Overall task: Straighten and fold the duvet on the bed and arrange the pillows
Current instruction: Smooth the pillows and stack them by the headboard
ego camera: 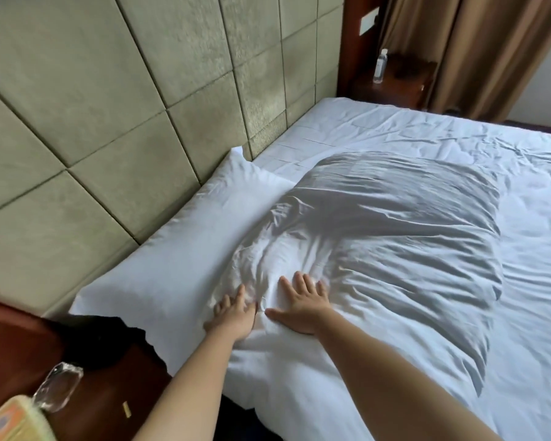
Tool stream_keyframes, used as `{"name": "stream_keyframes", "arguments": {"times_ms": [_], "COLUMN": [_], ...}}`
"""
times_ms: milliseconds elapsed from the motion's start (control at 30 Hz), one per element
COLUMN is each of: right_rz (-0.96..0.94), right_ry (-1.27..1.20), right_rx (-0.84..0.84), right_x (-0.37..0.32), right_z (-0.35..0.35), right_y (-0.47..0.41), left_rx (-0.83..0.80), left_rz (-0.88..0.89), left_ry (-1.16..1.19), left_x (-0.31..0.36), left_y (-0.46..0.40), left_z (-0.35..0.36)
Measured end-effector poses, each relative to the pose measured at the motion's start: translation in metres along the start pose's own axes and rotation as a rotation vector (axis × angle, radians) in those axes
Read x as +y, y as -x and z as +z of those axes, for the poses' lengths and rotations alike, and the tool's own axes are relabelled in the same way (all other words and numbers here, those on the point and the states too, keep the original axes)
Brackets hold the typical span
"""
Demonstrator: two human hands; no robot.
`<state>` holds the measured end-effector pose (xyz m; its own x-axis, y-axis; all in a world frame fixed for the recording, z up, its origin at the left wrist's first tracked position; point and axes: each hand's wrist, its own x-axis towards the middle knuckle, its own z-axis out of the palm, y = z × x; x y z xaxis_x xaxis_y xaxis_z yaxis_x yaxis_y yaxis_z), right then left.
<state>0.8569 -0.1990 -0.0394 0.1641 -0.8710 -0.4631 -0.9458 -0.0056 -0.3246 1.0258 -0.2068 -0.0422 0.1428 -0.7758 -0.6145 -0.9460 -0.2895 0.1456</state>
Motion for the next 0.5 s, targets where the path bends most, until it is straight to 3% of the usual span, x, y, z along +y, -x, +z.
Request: {"name": "stream_keyframes", "arguments": {"times_ms": [200,500], "right_rz": [-0.025,-0.106], "right_ry": [0.041,0.072], "right_rx": [-0.011,0.137], "right_x": [-0.009,-0.026], "right_z": [-0.024,-0.081], "right_y": [0.007,-0.022], "left_rx": [0.022,0.198], "left_rz": [0.119,0.184], "left_ry": [0.024,-0.012], "left_x": [0.004,0.003], "left_y": [0.013,0.000], "left_z": [-0.035,-0.103]}}
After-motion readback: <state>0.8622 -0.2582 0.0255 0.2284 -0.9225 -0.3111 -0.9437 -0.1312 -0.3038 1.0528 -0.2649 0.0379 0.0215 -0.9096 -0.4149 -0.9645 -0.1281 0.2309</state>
